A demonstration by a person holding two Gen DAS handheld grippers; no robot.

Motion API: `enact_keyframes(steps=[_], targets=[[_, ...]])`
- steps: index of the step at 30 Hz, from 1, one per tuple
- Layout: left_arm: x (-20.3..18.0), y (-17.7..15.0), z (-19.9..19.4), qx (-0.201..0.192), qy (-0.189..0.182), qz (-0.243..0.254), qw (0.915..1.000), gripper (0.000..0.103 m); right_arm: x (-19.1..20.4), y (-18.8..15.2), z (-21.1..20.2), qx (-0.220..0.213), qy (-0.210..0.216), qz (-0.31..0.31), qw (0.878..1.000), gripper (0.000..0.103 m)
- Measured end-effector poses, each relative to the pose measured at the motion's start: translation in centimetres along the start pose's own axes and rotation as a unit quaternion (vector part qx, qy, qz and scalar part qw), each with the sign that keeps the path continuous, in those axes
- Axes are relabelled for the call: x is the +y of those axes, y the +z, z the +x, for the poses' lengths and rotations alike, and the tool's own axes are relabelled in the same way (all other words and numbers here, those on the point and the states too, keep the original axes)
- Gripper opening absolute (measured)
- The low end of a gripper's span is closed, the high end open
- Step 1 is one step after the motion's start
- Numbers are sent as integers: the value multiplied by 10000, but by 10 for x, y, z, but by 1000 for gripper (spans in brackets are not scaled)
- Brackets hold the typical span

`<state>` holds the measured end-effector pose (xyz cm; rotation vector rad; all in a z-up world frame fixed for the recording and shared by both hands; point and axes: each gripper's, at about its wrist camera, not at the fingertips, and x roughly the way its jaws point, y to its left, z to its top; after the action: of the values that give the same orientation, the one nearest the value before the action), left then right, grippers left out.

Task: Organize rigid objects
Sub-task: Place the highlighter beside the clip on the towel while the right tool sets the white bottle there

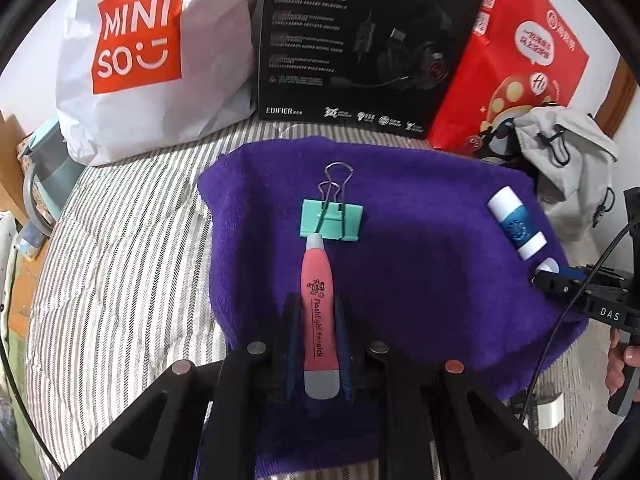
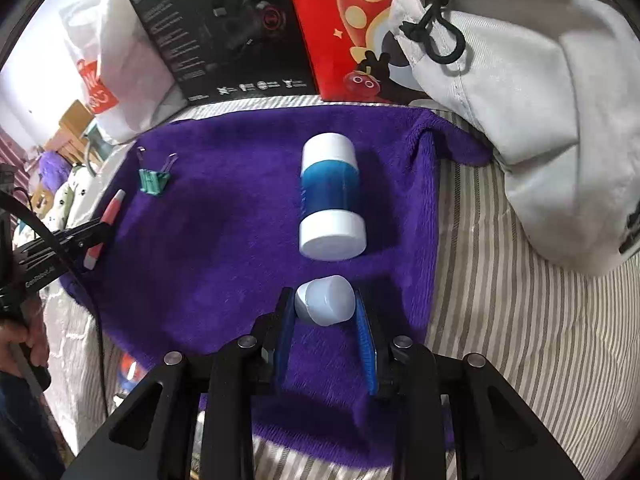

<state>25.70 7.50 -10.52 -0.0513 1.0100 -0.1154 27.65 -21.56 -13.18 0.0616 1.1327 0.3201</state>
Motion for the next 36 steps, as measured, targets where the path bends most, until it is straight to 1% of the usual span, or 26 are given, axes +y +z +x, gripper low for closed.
enact_keyframes(steps=[9,15,16,18,20,21,22,28,29,31,36], targets=[[-3,4,23,184,174,182,9995,17,2,8,11,33,-76,-185,9998,30],[-10,0,24,177,355,397,9984,17,2,8,11,7,-80,-317,9995,31],[-11,0,24,176,383,416,9982,20,3,7,10,28,-85,-326,9994,33],[-14,-4,23,179,422,449,9979,25,6,7,10,77,-15,-343,9994,44],[-15,-7,22,211,462,465,9976,33,11,4,10,117,-21,-404,9991,47],[-16,-8,21,224,491,464,9975,40,14,1,9,133,-43,-444,9989,48],[-16,-10,20,238,506,464,9974,42,15,-1,9,153,-57,-467,9988,49],[-20,-21,12,302,476,491,9972,46,12,-14,-3,221,35,-328,9992,49],[-21,-23,8,285,486,477,9973,47,11,-17,-6,223,-5,-290,9993,50],[-21,-25,1,251,506,422,9975,50,10,-23,-13,182,84,-217,9996,50],[-23,-39,-30,62,522,374,9979,52,9,-36,-34,49,45,-86,9999,51]])
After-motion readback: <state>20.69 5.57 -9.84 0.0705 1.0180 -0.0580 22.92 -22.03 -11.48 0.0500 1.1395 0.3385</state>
